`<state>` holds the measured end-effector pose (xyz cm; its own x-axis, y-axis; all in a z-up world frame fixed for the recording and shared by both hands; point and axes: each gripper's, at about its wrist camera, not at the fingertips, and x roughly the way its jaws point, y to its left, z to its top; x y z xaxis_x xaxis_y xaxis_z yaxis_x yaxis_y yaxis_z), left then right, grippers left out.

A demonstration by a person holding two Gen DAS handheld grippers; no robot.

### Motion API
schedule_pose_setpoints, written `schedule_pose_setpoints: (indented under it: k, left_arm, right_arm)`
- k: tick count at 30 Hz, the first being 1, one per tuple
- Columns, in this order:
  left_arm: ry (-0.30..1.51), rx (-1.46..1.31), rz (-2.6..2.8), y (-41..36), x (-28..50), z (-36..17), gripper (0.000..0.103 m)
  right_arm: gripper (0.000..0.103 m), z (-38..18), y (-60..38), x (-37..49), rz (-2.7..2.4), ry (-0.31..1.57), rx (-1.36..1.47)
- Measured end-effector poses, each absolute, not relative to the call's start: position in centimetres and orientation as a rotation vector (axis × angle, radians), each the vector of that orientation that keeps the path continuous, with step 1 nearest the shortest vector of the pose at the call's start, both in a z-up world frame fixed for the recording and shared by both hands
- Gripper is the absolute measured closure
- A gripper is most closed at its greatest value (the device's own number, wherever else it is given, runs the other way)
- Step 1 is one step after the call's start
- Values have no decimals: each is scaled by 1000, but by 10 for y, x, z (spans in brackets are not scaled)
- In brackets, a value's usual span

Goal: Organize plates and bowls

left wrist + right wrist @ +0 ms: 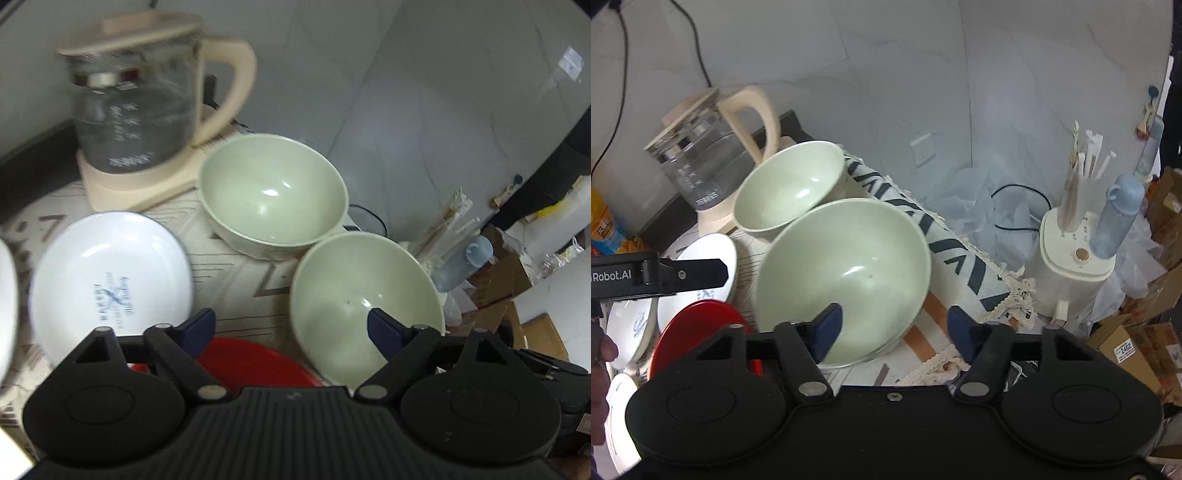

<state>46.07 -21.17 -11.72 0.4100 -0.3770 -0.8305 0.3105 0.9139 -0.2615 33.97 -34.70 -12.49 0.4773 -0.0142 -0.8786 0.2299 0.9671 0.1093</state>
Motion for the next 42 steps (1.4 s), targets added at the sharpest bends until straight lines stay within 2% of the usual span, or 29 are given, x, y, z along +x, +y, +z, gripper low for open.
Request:
schedule_pose_setpoints:
  k: [2, 3, 5, 13, 15, 17, 18, 21, 23, 25, 42]
  left_arm:
    - [1077, -69, -422, -219, 466, -123, 19]
    - [1082, -61, -416, -222, 468, -126, 20]
    - [1086, -43, -422, -228, 472, -130, 23]
    - [1123, -37, -383, -238, 485, -148, 24]
    - [1138, -21, -351, -240, 489, -154, 31]
    - [1166, -34, -349, -240, 493, -159, 44]
    - [1173, -39, -348, -241, 494, -160, 46]
    - [1184, -25, -354, -244, 494, -164, 59]
    - [1206, -56, -369, -244, 496, -168, 76]
    - [1219, -72, -388, -245, 496, -168, 83]
    - [1146, -109, -351, -230, 477, -125, 83]
  right_arm:
    - [60, -129, -352, 342, -139, 1068, 247]
    - [62, -132, -354, 344, -139, 1076, 251]
    - [62, -137, -357, 347, -139, 1090, 259]
    - [60, -154, -367, 363, -157, 1110, 261]
    - [60, -157, -368, 366, -145, 1113, 274]
    - [62, -160, -368, 368, -142, 1125, 274]
    - [64, -162, -368, 369, -145, 1133, 272]
    - [75, -167, -369, 371, -140, 1154, 285]
    - [85, -170, -369, 372, -137, 1162, 284]
    - [87, -171, -368, 373, -136, 1167, 280]
    - [87, -125, -359, 377, -106, 1078, 235]
